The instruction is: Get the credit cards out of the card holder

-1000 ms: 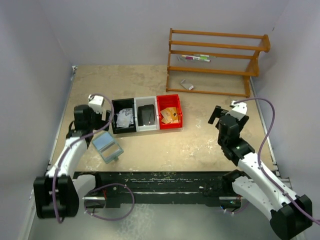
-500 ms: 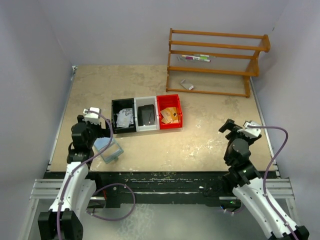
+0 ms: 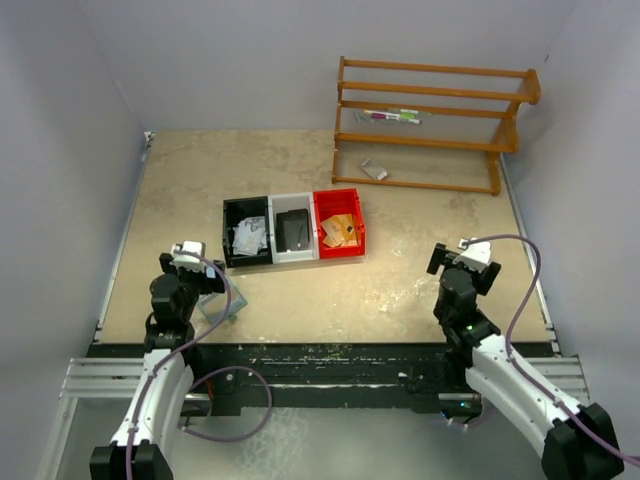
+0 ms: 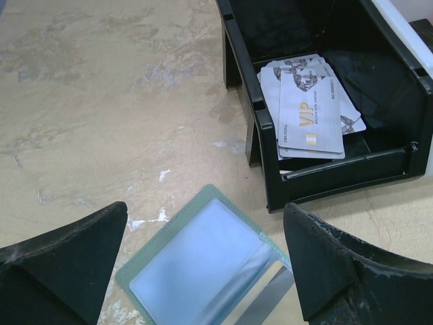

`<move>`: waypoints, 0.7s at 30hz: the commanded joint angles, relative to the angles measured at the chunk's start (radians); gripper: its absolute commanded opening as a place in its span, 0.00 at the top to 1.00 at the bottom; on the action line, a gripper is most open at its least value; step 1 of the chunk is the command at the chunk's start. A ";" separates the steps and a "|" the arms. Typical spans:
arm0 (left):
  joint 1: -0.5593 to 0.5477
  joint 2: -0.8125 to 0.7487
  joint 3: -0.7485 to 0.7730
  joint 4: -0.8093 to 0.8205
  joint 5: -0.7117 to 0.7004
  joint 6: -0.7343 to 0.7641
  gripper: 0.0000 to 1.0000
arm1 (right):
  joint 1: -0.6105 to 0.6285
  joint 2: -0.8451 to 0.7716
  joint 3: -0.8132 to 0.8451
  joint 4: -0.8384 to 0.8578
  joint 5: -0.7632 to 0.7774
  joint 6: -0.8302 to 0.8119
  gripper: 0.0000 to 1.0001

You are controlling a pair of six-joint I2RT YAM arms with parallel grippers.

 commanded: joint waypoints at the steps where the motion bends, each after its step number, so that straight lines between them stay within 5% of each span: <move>1: 0.004 0.023 0.017 0.078 0.010 -0.010 0.01 | -0.009 0.052 0.014 0.152 0.017 -0.002 0.00; 3: 0.003 0.007 0.014 0.075 0.012 -0.010 0.01 | -0.008 -0.015 -0.001 0.147 0.057 -0.045 0.00; 10: 0.003 0.007 0.014 0.072 0.012 -0.011 0.01 | -0.006 -0.517 -0.141 -0.001 -0.246 -0.208 0.00; 13: 0.003 0.015 0.014 0.078 0.011 -0.010 0.01 | -0.007 -0.445 -0.130 0.018 -0.402 -0.208 0.00; 16: 0.003 0.018 0.016 0.078 0.010 -0.011 0.01 | -0.008 -0.283 -0.115 0.116 -0.177 -0.112 0.00; 21: 0.003 0.014 0.016 0.075 0.011 -0.010 0.01 | -0.009 -0.355 -0.124 0.074 -0.196 -0.122 0.00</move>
